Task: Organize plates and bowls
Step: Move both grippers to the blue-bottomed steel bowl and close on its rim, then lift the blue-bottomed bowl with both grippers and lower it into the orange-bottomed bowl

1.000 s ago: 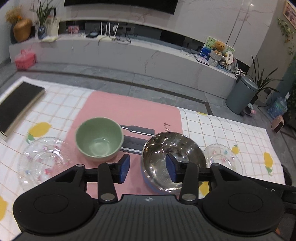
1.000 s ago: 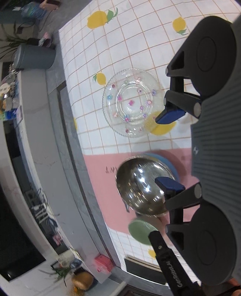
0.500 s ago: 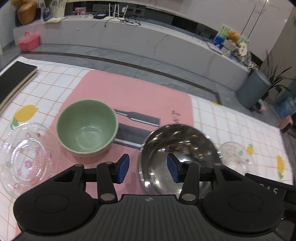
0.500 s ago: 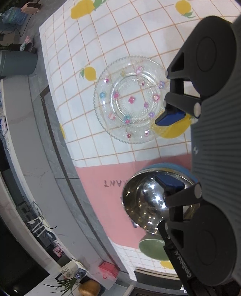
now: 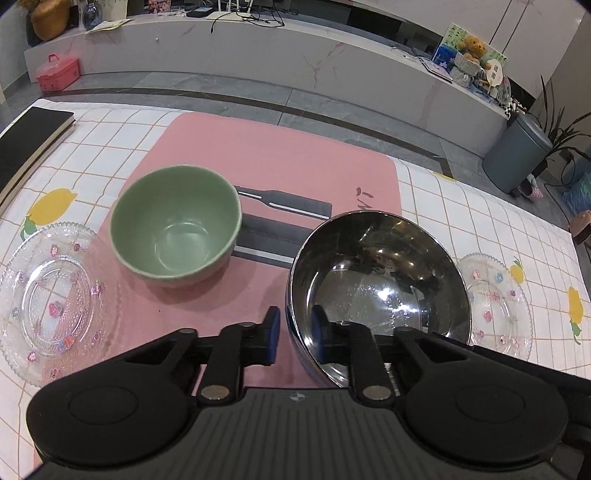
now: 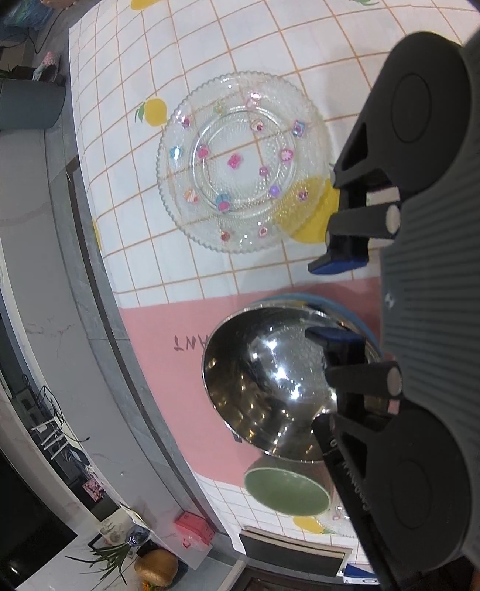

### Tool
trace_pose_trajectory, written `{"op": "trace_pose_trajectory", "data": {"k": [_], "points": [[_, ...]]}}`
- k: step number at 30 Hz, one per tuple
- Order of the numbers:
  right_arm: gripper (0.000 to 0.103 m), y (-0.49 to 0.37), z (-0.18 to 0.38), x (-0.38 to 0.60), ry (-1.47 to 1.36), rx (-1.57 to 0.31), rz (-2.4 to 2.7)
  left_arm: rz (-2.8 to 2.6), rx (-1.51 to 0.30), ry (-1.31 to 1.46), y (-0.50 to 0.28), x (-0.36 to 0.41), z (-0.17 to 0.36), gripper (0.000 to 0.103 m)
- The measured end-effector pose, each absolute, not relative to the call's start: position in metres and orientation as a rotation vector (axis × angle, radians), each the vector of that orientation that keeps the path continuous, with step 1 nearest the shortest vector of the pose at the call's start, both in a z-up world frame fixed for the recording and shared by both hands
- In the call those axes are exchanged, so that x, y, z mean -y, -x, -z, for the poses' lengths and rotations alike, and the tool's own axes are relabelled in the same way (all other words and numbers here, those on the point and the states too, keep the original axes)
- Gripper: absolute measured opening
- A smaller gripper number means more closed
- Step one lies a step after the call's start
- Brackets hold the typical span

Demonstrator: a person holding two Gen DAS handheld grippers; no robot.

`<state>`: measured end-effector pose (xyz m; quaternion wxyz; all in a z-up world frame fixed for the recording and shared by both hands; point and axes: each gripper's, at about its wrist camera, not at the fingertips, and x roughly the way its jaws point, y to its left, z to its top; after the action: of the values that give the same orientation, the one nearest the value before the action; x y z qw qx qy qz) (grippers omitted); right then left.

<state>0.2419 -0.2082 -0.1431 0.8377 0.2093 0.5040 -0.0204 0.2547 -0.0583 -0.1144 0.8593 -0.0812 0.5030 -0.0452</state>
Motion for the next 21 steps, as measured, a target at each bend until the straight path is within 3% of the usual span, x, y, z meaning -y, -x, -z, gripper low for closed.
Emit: {"op": "trace_pose_trajectory", "data": {"k": [2, 21], "points": [[0.015, -0.243, 0.142, 0.206, -0.437, -1.065, 0.041, 0.096, -1.057, 0.161, -0.255, 0.060, 0.114, 0.013], [0.013, -0.200, 0.107, 0.204, -0.489, -1.039, 0.005, 0.127, -1.001, 0.094, -0.218, 0.056, 0.065, 0.012]]}}
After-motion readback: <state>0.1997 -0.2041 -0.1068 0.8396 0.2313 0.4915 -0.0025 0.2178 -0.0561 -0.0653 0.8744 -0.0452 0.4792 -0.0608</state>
